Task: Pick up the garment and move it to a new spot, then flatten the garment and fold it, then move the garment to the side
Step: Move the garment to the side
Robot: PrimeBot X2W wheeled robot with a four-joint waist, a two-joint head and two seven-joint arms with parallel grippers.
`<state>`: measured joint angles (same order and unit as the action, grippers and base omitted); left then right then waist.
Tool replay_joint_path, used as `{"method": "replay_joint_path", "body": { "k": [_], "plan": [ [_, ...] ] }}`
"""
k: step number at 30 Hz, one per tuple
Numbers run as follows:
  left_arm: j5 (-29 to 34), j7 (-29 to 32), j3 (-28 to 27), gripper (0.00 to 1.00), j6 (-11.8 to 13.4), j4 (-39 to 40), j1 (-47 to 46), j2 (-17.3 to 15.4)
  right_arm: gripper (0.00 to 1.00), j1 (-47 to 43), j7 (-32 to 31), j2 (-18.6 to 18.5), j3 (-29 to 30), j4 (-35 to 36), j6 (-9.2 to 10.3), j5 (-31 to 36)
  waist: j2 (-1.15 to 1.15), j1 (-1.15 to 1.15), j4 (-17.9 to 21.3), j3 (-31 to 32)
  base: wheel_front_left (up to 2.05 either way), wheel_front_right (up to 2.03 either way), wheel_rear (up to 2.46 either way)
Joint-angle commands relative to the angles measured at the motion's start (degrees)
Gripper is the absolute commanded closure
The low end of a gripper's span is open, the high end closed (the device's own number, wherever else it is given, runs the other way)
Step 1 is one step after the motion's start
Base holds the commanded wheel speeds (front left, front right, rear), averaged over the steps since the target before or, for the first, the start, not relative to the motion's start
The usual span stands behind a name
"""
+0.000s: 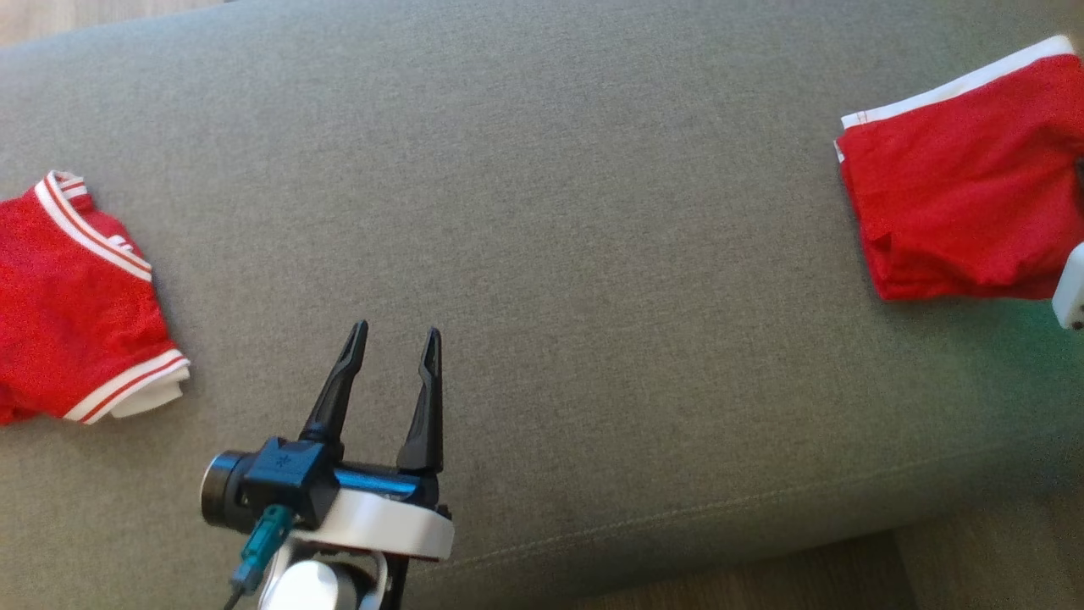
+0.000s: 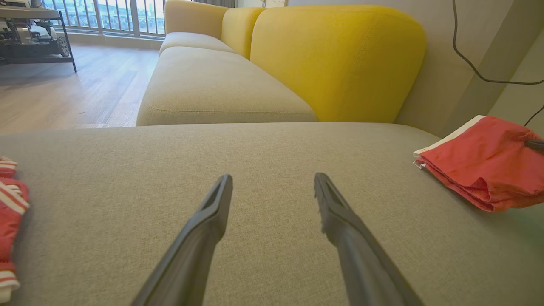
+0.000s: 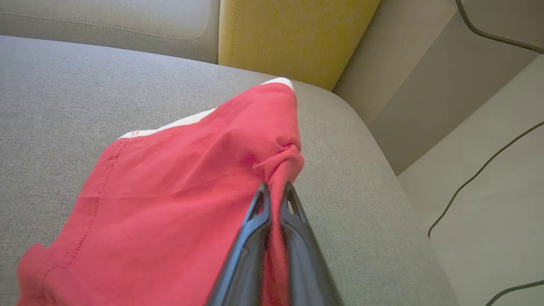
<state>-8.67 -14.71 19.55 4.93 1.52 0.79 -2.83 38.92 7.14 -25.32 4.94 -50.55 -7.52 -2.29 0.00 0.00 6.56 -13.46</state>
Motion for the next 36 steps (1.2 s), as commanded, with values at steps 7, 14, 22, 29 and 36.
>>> {"method": "replay_joint_path", "body": {
  "k": [7, 14, 22, 29, 36],
  "plan": [
    [0.27, -0.29, -2.11, 0.00, -0.49, 2.24, -2.44, -0.05, 1.00, 2.51, 2.25, 0.64, 3.99, 1.11, 0.03, 5.83, 0.00, 0.00, 0.56, -0.76, 0.00, 0.00, 0.00],
    [0.06, -0.29, -1.64, 0.00, -0.52, 2.03, -2.38, -0.05, 1.00, 2.02, 3.75, 1.41, 7.76, 1.47, 0.03, 11.36, 0.00, 0.00, 0.37, -0.73, 0.00, 0.00, 0.00],
    [-0.13, -0.29, -1.28, 0.00, -0.56, 1.63, -2.22, -0.05, 0.00, 1.10, 5.28, 2.70, 13.44, 3.51, 0.03, 18.68, 0.00, 0.00, -0.62, 0.38, 0.00, 0.00, 0.00],
    [-0.62, -0.29, -2.19, 0.00, 0.78, 1.88, -0.79, -0.05, 0.00, -2.50, 7.48, 10.80, 15.94, 13.86, 0.03, 20.99, 0.00, 0.00, -1.84, 3.17, 0.00, 0.00, 0.00],
    [-1.44, -0.29, -3.18, 0.00, 3.12, 2.18, 0.89, -0.05, 0.00, -12.71, 7.83, 20.69, 9.14, 25.80, 0.03, 13.80, 0.00, 0.00, -4.00, 7.35, 0.00, 0.00, 0.00]
  ]
}}
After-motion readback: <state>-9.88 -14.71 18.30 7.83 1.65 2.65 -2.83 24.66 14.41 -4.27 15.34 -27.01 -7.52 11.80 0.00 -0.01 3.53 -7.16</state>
